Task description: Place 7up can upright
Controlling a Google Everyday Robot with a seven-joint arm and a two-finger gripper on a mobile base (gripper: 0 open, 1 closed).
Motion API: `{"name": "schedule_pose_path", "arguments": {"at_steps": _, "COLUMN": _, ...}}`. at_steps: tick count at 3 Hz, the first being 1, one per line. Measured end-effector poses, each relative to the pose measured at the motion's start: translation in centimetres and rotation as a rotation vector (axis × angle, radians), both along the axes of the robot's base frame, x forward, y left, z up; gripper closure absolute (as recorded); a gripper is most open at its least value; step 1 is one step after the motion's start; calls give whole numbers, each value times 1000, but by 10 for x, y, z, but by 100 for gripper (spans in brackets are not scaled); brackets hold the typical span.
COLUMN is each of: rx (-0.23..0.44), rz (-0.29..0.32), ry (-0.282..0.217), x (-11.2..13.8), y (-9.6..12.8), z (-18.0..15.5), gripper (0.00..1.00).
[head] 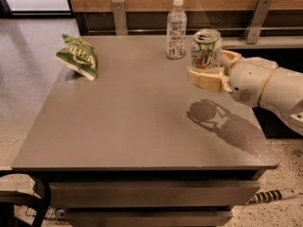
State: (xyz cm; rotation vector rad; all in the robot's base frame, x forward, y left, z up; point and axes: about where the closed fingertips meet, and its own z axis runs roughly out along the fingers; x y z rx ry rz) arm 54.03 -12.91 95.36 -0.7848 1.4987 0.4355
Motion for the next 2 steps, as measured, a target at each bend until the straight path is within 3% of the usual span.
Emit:
{"name": "schedule_pose_path", "arguments": {"at_steps": 1, "rx": 29, "rz": 0, "ry": 26, "x": -3, "y": 7, "z": -14, "gripper": 100}}
{"name": "schedule_pose_path", "arguments": {"at_steps": 2, "rx": 90, "rz": 0, "ry": 86, "x": -13, "y": 27, "z": -49, "gripper": 100}}
